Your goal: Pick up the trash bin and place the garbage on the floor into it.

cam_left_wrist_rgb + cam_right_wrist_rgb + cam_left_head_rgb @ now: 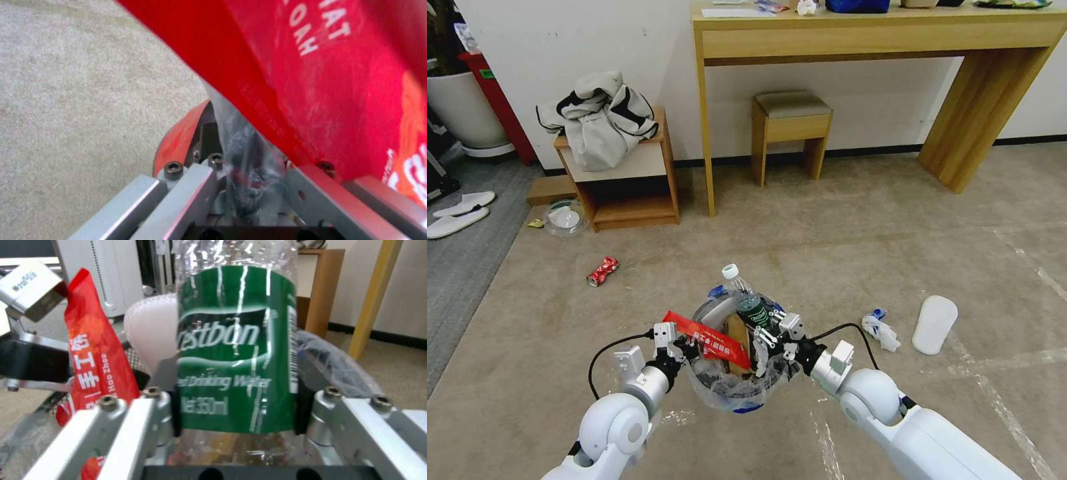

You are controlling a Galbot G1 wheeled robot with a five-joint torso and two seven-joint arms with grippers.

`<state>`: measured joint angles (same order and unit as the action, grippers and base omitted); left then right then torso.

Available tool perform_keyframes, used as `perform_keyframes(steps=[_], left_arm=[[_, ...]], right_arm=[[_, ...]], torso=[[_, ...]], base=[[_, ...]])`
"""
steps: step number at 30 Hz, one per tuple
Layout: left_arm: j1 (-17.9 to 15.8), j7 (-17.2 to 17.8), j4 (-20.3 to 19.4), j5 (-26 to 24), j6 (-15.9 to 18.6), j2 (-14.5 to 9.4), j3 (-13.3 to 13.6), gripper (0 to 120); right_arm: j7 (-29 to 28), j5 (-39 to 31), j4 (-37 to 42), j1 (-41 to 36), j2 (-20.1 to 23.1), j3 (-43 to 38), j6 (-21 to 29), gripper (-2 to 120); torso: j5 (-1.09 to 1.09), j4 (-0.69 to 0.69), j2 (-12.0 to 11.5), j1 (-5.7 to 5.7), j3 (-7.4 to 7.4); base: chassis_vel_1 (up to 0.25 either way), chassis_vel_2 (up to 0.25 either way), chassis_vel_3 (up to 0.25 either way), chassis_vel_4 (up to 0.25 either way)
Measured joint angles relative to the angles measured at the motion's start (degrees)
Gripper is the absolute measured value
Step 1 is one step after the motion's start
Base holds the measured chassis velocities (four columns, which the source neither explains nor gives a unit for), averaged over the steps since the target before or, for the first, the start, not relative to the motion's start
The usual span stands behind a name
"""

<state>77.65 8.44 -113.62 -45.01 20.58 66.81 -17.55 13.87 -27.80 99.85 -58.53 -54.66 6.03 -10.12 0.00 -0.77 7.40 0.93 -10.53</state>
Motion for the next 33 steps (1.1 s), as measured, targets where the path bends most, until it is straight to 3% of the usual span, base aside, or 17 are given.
perform_keyframes(steps=[3,12,13,33], left_arm=[[-0.1,0.0,0.3,0.1,0.0,0.2,0.0,1],[-0.2,0.0,1.2,0.9,0.1,1.0,0.1,1],[-0.2,0.0,1.3,1.1,0.1,1.1,0.2,1],[-1.0,0.4,2.6,1.5,0.1,1.5,0.3,1]], right_arm=[[0.0,-0.3,0.7,0.3,0.4,0.0,0.2,62],[0.0,-0.9,2.3,0.7,1.4,-0.3,0.6,89],[0.2,-1.1,2.6,0.7,1.6,-0.5,0.6,96],[1.3,-2.2,5.8,0.5,2.7,-1.2,0.9,100]], torso=[[0.00,0.00,0.0,0.00,0.00],[0.00,0.00,0.0,0.00,0.00],[0.00,0.00,0.0,0.00,0.00],[0.00,0.00,0.0,0.00,0.00]], base=[[0.000,0.000,0.000,0.000],[0.000,0.000,0.000,0.000],[0.000,0.000,0.000,0.000],[0.000,0.000,0.000,0.000]])
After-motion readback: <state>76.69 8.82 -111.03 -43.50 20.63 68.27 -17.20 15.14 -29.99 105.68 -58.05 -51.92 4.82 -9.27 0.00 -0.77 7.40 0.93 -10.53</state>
